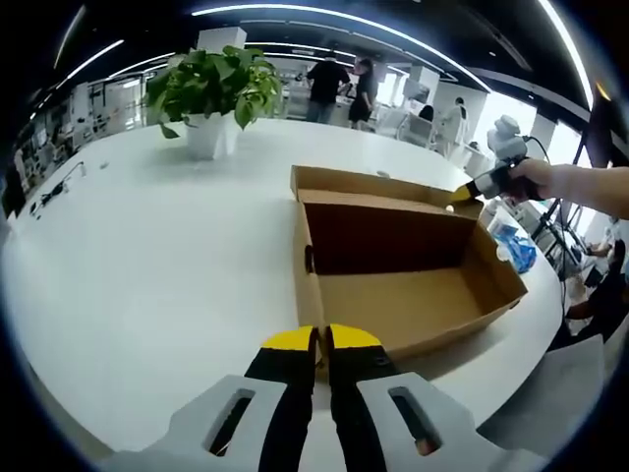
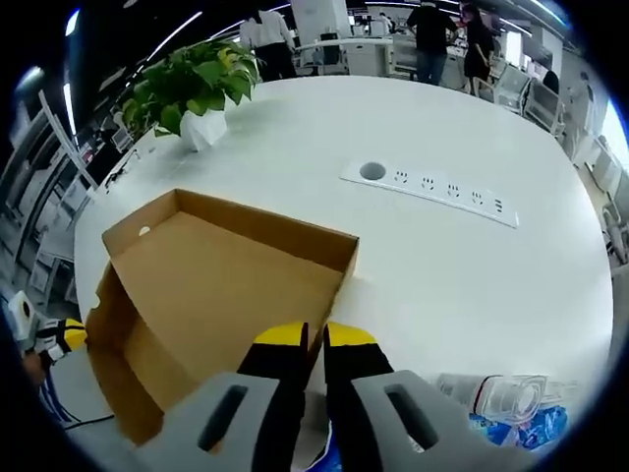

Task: Operate the shoe box by opening the lid, removing the specified soft item, and placing it in the target area until the item is outside and the box remains undamaged.

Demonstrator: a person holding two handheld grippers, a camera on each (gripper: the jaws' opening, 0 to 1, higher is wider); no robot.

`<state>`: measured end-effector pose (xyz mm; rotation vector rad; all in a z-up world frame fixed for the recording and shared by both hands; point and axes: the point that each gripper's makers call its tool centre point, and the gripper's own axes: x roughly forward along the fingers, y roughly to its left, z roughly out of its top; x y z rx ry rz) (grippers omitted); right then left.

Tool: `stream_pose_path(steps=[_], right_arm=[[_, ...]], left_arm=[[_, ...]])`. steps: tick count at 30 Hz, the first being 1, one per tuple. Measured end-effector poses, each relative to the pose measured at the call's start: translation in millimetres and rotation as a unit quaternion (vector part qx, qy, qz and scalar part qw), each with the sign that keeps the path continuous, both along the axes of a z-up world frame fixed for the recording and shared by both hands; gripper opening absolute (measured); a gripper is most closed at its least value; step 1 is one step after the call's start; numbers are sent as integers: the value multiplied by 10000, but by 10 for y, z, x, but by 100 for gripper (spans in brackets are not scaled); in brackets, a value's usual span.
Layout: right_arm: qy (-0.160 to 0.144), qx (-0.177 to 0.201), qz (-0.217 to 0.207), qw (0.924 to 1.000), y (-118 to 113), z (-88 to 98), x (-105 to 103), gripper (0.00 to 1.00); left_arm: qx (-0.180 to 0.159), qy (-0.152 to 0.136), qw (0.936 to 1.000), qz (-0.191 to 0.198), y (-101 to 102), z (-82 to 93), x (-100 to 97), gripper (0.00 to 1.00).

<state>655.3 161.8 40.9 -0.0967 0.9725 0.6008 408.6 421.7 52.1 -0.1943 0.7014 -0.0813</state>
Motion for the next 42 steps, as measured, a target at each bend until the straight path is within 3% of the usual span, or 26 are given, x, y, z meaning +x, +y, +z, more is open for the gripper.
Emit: stream_pose_path(steps=[32,42], right_arm=[[-470,283,26,9985,-9,373,-52,0],[-737,355,137,9966,-5,489,-99,0]], left_arm=[[41,-34,10000,23,7,-11,2,1],[63,-36,10000,14,11,-13,5,1]])
